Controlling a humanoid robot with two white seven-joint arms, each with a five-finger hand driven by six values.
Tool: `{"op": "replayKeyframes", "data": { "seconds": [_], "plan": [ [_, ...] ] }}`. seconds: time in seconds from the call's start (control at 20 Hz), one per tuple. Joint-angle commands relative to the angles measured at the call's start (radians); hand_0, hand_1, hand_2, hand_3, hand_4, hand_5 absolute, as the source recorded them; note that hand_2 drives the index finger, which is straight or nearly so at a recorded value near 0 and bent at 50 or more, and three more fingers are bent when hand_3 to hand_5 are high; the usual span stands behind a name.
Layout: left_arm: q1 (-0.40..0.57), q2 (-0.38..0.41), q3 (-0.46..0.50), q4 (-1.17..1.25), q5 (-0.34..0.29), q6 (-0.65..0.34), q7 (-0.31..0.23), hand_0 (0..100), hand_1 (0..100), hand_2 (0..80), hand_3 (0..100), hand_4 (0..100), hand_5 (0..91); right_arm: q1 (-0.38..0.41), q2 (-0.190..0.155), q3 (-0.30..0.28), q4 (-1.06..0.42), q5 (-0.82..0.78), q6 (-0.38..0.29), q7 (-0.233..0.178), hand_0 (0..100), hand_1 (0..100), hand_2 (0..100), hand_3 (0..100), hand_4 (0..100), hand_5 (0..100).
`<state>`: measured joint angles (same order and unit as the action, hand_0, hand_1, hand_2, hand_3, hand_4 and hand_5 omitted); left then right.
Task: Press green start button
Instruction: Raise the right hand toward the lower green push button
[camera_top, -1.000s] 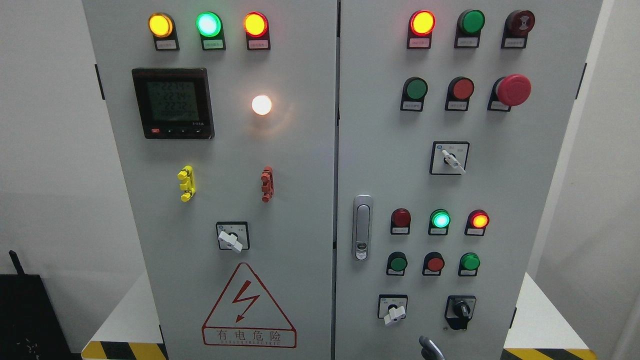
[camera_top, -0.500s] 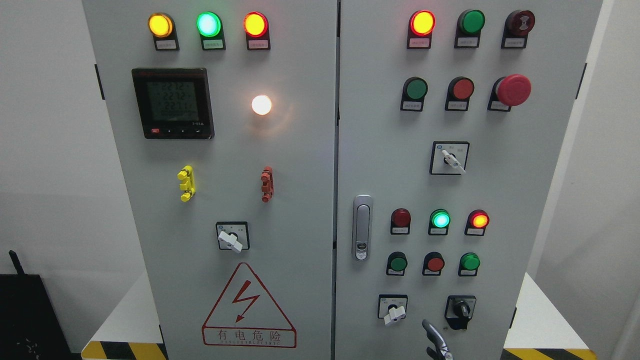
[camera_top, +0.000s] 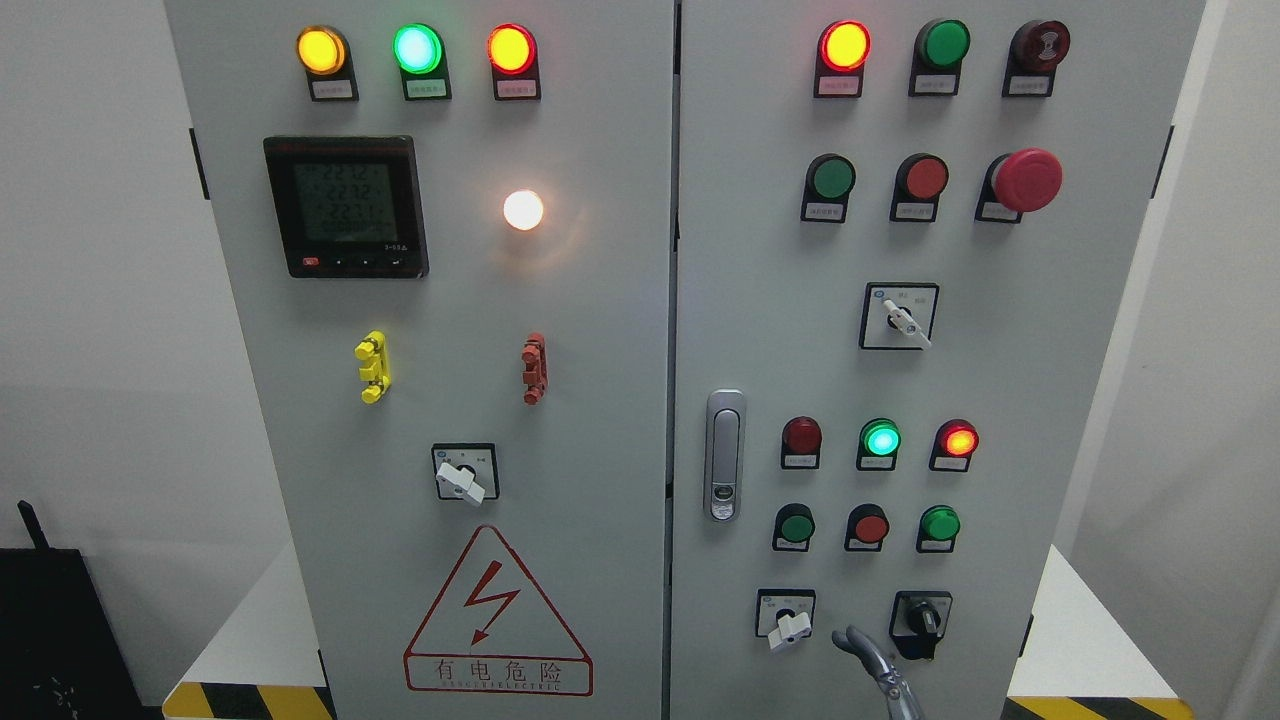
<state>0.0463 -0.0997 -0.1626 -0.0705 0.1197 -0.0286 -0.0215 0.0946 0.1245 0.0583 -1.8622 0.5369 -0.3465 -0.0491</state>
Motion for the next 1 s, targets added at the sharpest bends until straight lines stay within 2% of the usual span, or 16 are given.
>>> {"op": "replayKeyframes", "data": {
  "seconds": [0.0, 0.15, 0.3, 0.5, 0.7, 0.95],
  "plan": [
    [0.0, 0.0, 0.0, 0.0, 0.0, -0.001, 0.0, 12, 56, 0.0, 0, 0, 0.0, -0.025, 0.001, -0.07, 0.02, 0.141, -0.011, -0.014, 17, 29, 0, 37, 32, 17],
    [0.0, 0.0, 0.0, 0.0, 0.0, -0.001, 0.0, 12, 56, 0.0, 0, 0, 0.0, -0.038, 0.001, -0.081, 0.02, 0.198, -0.02, -0.037, 26, 30, 0, 43, 39, 28],
    [0.0, 0.0, 0.0, 0.0, 0.0, -0.001, 0.0, 12, 56, 0.0, 0, 0, 0.0, -0.058, 0.003, -0.087, 0.018, 0.247, -0.022, -0.038, 33, 31, 0, 45, 41, 33],
    [0.0, 0.0, 0.0, 0.0, 0.0, -0.001, 0.0, 12, 56, 0.0, 0, 0, 0.0, -0.087, 0.003, -0.112, 0.018, 0.324, -0.022, -0.04, 37, 31, 0, 45, 44, 38],
    [0.0, 0.0, 0.0, 0.0, 0.0, -0.001, 0.0, 12, 56, 0.0, 0, 0, 0.0, -0.104, 0.004, -0.118, 0.02, 0.38, -0.022, -0.045, 41, 32, 0, 46, 49, 49],
    [0.0, 0.0, 0.0, 0.0, 0.0, -0.001, 0.0, 12, 56, 0.0, 0, 0, 0.0, -0.133, 0.004, -0.117, 0.026, 0.446, -0.02, -0.043, 43, 33, 0, 49, 52, 53]
  ]
}}
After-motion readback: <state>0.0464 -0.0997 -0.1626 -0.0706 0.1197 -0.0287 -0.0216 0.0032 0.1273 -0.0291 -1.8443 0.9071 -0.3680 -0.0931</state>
